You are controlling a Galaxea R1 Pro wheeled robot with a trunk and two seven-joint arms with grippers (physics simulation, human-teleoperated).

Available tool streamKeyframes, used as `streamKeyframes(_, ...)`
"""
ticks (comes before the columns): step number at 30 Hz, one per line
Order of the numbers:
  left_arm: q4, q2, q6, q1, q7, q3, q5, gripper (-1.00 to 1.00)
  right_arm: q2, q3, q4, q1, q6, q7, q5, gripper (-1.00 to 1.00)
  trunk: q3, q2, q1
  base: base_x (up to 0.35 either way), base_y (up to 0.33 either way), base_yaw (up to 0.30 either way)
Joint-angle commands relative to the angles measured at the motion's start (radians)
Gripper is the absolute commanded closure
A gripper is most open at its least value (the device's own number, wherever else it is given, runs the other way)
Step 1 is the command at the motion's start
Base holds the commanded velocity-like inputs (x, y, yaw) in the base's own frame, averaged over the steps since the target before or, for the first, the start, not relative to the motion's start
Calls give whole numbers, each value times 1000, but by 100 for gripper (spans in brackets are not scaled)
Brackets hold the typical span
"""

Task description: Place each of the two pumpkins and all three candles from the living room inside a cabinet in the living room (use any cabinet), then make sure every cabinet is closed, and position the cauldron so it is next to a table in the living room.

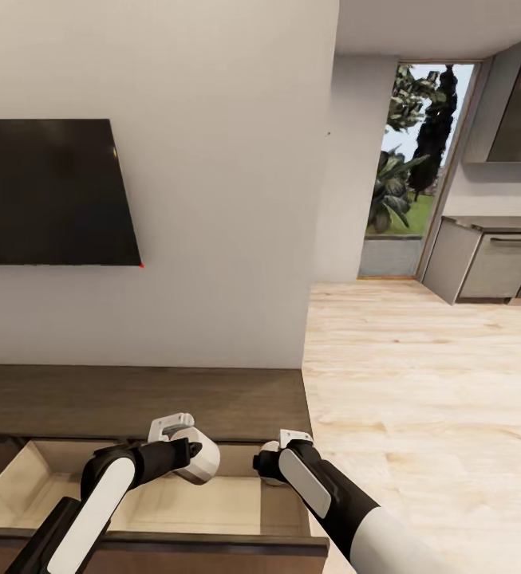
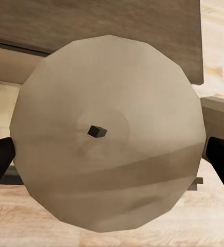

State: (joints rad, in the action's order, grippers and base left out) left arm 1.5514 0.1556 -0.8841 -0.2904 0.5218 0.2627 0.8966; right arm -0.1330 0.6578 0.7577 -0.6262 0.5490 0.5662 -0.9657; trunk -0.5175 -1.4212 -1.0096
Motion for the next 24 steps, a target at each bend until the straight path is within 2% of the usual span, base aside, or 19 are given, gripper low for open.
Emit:
streamKeyframes(1, 1, 1, 0, -1, 10, 2, 10, 100, 1, 3, 2, -1, 0, 11, -8, 100, -4, -8, -4, 0, 0, 0)
streamKeyframes(16, -4, 0, 1, -1, 10, 2, 10, 100, 1, 6, 19, -1, -18, 10, -7, 100, -51, -113, -61, 0, 0, 0)
streamKeyframes(24, -4, 1, 1, -1, 10, 2, 10, 100, 1, 29, 19, -1, -24, 3, -7, 100, -76, -169, -92, 0, 0, 0)
